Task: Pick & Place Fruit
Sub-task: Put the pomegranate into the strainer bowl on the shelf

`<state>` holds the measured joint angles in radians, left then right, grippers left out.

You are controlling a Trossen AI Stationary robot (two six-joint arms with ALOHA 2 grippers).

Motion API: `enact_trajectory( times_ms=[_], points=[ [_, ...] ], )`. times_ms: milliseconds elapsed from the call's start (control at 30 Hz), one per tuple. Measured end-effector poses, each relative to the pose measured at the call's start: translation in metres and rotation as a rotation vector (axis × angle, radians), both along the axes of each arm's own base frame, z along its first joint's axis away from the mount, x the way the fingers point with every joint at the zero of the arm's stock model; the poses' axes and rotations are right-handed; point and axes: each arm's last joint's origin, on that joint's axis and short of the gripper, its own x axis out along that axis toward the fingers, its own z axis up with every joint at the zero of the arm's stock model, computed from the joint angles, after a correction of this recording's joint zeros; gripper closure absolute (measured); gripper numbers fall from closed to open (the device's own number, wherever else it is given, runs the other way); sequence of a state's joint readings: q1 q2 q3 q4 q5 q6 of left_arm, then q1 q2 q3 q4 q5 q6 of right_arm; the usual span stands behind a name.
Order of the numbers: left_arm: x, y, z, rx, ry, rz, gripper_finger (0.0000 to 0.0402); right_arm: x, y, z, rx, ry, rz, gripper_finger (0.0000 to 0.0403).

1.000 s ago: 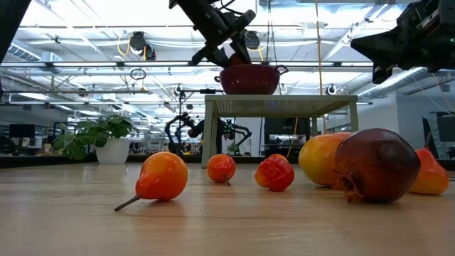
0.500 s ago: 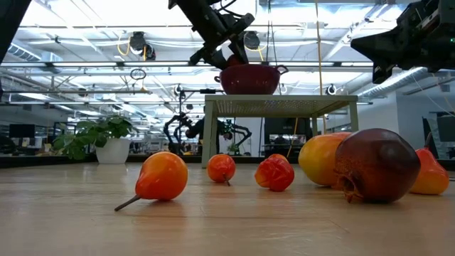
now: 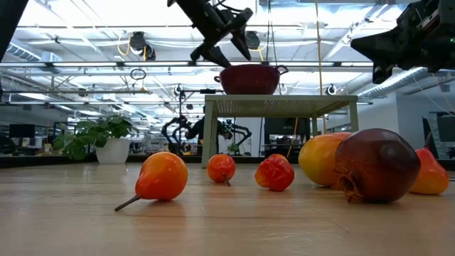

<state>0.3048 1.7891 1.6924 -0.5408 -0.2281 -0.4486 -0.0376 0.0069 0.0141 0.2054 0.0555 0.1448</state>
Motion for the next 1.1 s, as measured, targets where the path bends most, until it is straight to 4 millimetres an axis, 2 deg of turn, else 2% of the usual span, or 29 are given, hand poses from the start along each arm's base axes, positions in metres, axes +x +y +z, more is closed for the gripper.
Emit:
enact_trajectory(
  times_ms=[200,367,533,800,1100],
  points=[
    [-0.016,-0.003,0.029,0.034,-0.092,0.001,0.0119,0.000,0.000,0.000,-0.001,-0.005,0.002,0.0399],
    [-0.030,-0.019,0.046,0.027,-0.110,-0.019,0.0119,0.000,0.000,0.000,-0.001,-0.004,0.003,0.0399],
    [-0.037,-0.044,0.043,-0.027,-0.018,-0.055,0.0134,0.000,0.000,0.000,-0.001,-0.005,0.003,0.0399],
    [-0.039,-0.079,0.035,-0.040,0.101,-0.121,0.0205,0.000,0.000,0.001,-0.001,-0.007,0.003,0.0399],
    [-0.036,-0.105,0.036,-0.034,0.083,-0.155,0.0310,0.000,0.000,0.001,0.016,-0.008,0.007,0.0399]
  ],
)
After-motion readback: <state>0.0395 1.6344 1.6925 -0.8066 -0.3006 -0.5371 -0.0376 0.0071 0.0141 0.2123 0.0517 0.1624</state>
